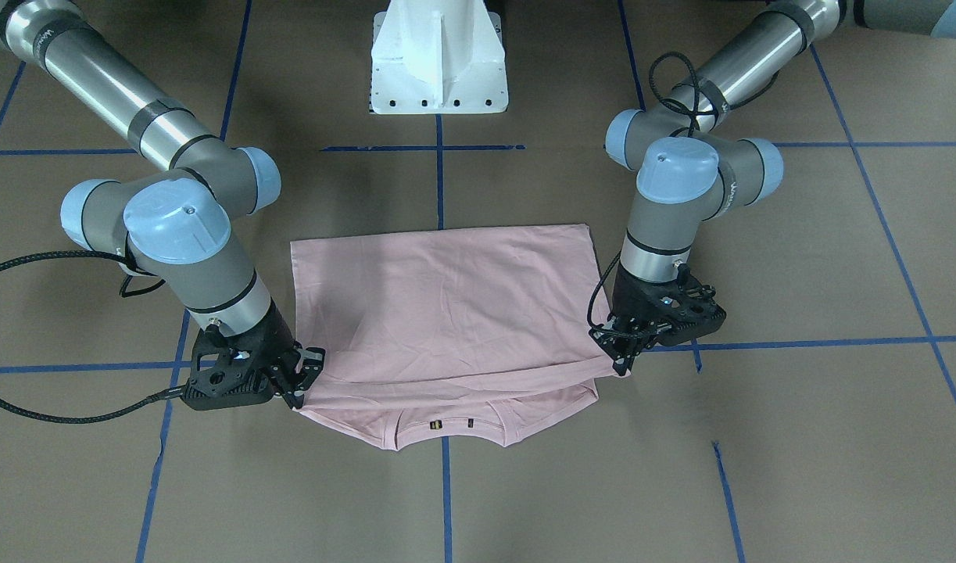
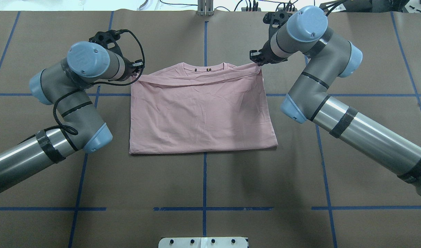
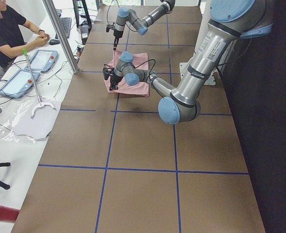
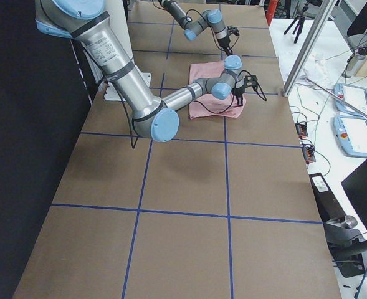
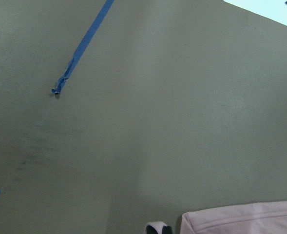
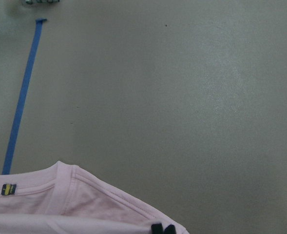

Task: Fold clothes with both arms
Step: 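Release the hem and lower the right gripper to the folded shirt's side edge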

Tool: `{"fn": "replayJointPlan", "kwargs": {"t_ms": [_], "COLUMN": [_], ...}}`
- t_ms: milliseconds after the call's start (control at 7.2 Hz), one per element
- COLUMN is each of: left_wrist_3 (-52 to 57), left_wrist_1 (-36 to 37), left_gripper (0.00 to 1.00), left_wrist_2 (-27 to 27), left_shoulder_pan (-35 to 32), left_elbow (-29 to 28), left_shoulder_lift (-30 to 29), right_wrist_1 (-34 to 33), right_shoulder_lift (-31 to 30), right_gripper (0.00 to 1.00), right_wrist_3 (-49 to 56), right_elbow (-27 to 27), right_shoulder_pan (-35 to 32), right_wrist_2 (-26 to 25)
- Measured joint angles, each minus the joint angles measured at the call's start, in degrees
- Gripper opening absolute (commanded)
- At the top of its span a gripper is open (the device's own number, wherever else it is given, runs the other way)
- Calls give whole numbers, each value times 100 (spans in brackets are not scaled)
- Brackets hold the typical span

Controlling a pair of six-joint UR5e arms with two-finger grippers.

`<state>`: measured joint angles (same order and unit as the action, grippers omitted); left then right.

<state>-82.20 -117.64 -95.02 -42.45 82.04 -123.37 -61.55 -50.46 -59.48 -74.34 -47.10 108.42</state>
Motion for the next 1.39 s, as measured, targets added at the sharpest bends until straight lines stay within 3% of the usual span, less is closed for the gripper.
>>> {"fn": "replayJointPlan", "kwargs": {"t_ms": [139,695,1112,1390], "left_wrist_3": [8,118,117,68], "left_wrist_1": [-3,35,89,205], "left_gripper": [100,100,100,100], "left_wrist_2": [-4,0,-31,-34], "left_shoulder_pan": [0,-11,-17,-10], "left_elbow": [-2,20,531,929], "left_shoulder_lift": [-36,-62,-3,21], "right_wrist_1": [6,29,-175,-494], "right_shoulder_lift": [-8,-231,-1334,-1695], "right_gripper": [100,100,100,100], "right_wrist_3": [14,-33,-1122,-1794], "right_elbow": [4,-214,-1671,-2158], "right_shoulder_pan": [10,22,382,875], "right_wrist_2": [-4,180,652,505]}}
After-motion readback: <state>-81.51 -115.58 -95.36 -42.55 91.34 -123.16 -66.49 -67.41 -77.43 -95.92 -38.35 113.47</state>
